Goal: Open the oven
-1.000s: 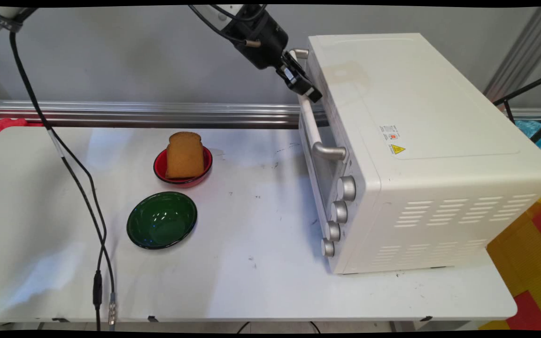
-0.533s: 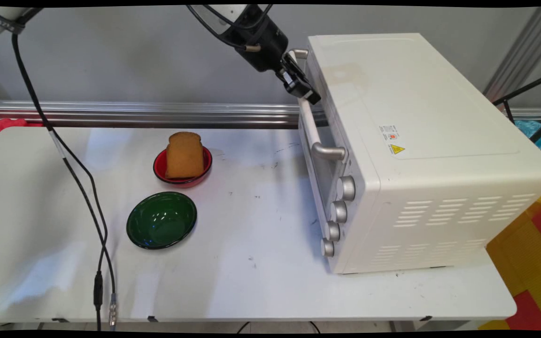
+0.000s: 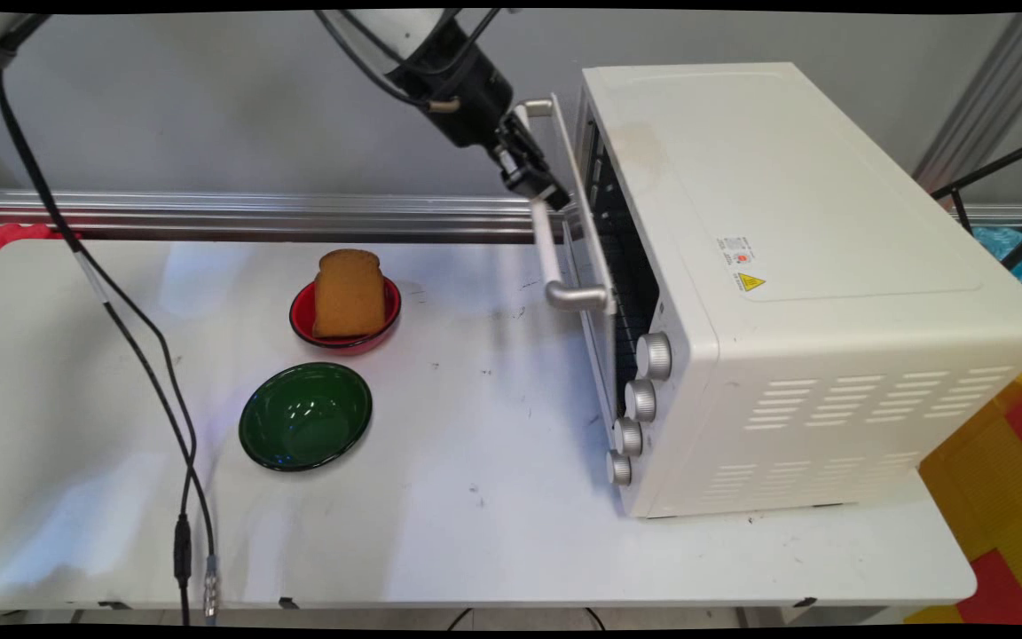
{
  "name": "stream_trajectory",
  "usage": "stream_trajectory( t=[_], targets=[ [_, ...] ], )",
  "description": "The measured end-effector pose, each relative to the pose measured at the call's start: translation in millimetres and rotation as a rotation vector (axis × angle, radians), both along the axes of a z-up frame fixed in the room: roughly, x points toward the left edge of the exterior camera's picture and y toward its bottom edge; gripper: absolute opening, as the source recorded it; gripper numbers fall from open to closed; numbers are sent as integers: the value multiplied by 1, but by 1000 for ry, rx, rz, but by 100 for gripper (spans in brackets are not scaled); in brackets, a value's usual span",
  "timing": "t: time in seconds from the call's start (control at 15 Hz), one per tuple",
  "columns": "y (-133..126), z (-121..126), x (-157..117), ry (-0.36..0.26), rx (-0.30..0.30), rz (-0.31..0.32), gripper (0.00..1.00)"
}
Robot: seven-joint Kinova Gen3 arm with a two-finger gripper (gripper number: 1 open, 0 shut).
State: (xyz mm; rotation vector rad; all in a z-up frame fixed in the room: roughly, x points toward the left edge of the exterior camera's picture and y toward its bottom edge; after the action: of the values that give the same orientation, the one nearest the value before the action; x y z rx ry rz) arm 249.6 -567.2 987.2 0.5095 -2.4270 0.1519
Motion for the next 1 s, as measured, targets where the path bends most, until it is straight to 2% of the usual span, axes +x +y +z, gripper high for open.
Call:
stream_trajectory(
  t=[0.6, 1.0],
  targets=[
    [25, -29, 33, -56, 29, -6, 0],
    [32, -52, 46, -73, 23, -16, 0]
  ],
)
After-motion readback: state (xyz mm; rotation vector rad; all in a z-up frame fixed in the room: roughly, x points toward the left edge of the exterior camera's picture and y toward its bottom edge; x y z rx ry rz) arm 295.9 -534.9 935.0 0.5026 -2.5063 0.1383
